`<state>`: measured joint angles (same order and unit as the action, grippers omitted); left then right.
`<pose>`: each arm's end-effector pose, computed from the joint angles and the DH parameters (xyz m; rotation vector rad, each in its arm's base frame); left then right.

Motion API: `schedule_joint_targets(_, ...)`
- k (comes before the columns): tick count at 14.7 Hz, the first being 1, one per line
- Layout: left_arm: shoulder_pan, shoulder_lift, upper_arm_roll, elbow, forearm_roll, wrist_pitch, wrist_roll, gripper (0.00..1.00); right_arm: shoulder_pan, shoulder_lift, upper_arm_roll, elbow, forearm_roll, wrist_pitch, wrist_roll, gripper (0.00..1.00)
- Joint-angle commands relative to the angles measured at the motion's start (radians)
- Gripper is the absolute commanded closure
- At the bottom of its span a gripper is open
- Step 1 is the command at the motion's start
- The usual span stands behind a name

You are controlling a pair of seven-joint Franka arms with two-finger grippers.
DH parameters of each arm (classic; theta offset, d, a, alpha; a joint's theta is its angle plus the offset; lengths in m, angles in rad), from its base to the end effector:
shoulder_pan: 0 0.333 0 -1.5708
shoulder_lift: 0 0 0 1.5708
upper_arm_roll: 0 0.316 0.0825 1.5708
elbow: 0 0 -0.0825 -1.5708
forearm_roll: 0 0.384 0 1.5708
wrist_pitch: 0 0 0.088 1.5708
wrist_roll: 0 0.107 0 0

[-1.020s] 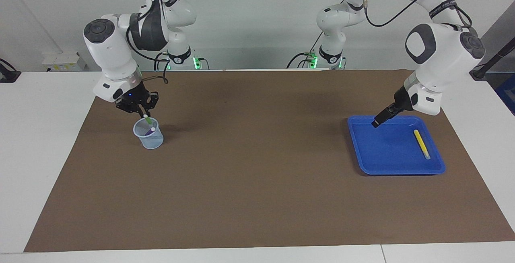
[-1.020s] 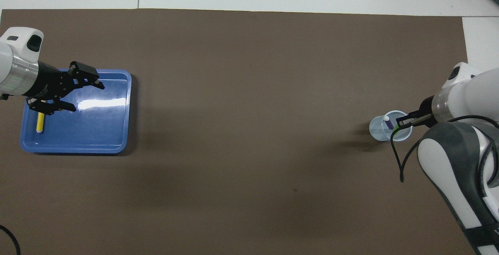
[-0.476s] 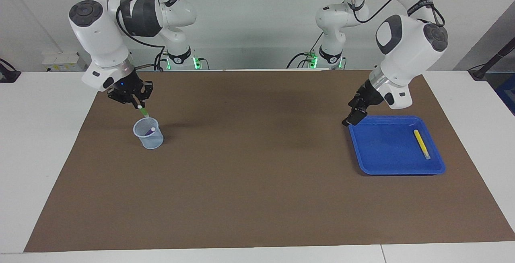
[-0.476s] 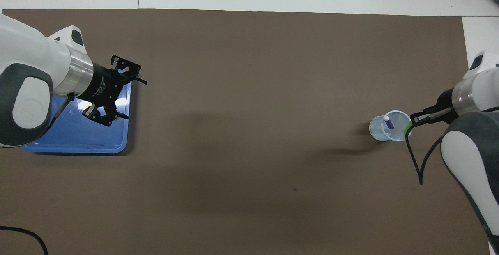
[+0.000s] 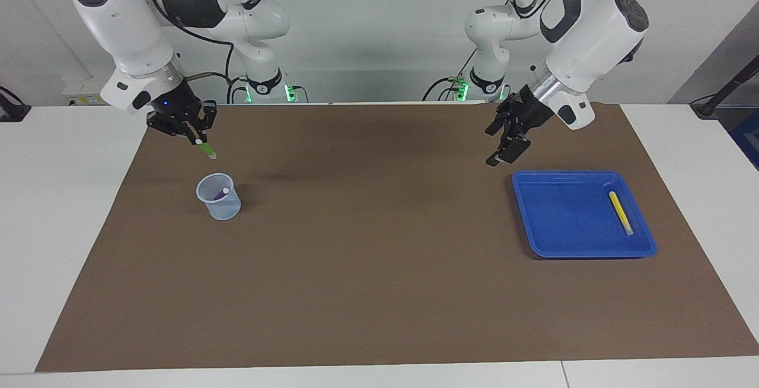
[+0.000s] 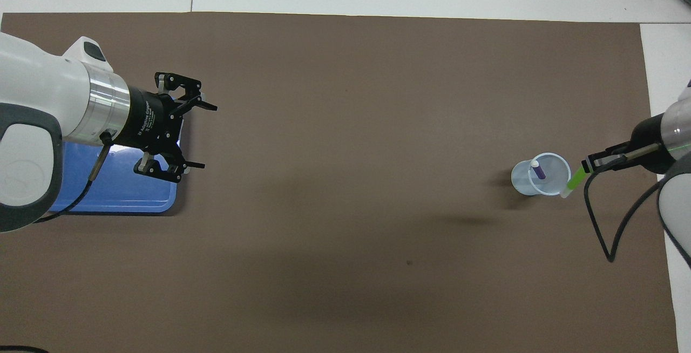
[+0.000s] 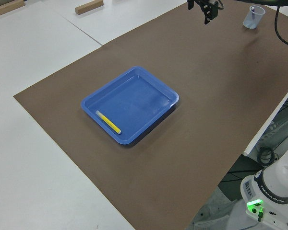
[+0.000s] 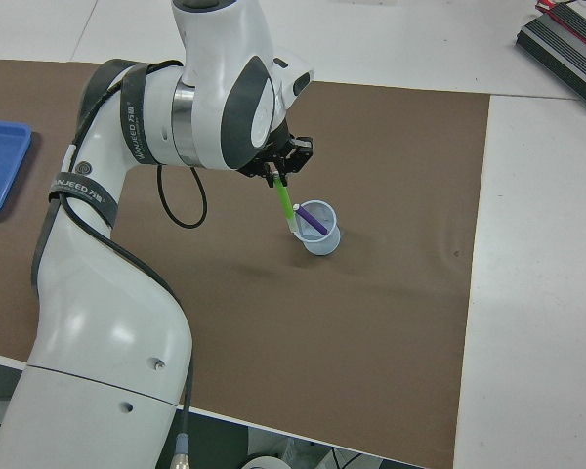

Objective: Right arm passes pens to left for tray arrangement
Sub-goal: 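Pull the green pen from the cup with the right gripper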

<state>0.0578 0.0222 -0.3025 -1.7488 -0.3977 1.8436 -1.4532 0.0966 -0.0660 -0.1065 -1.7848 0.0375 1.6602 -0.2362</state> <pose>0.5545 -0.1685 0.5581 2.2314 1.7018 -0.3518 0.5351 -0.0031 0.5666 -3.0703 -0.3427 0.0821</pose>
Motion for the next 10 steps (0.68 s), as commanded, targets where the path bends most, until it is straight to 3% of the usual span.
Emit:
schedule_joint_targets(1, 0.019, -0.025, 0.017, -0.046, -0.02, 0.025, -0.01, 0.0, -0.032, -0.008, 0.004, 0.005, 0.114, -0.026, 0.041, 1.0)
schedule_joint_targets(4, 0.121, -0.036, 0.016, -0.061, -0.021, 0.055, -0.012, 0.0, -0.032, -0.012, 0.008, -0.001, 0.228, -0.033, 0.138, 1.0)
schedule_joint_targets(10, 0.112, -0.054, 0.014, -0.12, -0.021, 0.118, -0.012, 0.0, -0.02, -0.029, 0.016, -0.028, 0.389, -0.04, 0.291, 1.0)
